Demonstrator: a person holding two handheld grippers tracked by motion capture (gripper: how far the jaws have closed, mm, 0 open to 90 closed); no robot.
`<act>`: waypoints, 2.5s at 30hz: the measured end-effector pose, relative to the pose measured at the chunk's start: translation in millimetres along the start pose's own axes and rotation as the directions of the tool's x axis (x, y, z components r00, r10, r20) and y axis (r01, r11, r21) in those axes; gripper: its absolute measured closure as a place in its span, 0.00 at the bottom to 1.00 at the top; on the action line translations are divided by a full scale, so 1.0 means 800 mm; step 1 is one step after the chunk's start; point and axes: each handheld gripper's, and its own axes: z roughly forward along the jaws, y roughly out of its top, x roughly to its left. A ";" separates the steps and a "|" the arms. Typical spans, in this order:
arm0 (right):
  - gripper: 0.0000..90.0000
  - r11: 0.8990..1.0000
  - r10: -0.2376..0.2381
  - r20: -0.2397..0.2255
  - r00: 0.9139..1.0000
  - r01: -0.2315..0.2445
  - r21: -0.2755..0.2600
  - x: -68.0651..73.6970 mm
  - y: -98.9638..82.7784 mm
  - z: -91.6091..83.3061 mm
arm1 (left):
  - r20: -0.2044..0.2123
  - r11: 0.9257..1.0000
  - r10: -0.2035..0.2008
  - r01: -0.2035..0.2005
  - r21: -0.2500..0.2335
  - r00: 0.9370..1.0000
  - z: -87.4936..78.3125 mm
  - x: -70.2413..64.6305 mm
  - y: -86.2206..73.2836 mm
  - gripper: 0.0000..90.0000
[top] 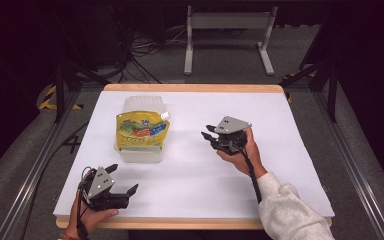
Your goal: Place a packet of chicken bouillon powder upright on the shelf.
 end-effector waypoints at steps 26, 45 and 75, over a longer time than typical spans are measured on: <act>0.59 0.989 -0.038 0.068 0.997 0.028 0.143 -0.032 -0.059 -0.074 | 0.029 0.998 0.029 -0.030 0.049 0.999 0.007 -0.005 -0.005 0.10; 0.42 0.975 -0.067 0.138 0.988 0.035 0.220 -0.035 -0.099 -0.113 | 0.035 0.997 0.036 -0.039 0.062 0.999 0.008 -0.006 -0.005 0.10; 0.15 0.982 0.065 0.212 0.975 -0.101 0.161 -0.041 -0.194 -0.187 | 0.019 0.998 0.013 -0.014 0.053 1.000 0.003 0.001 -0.013 0.09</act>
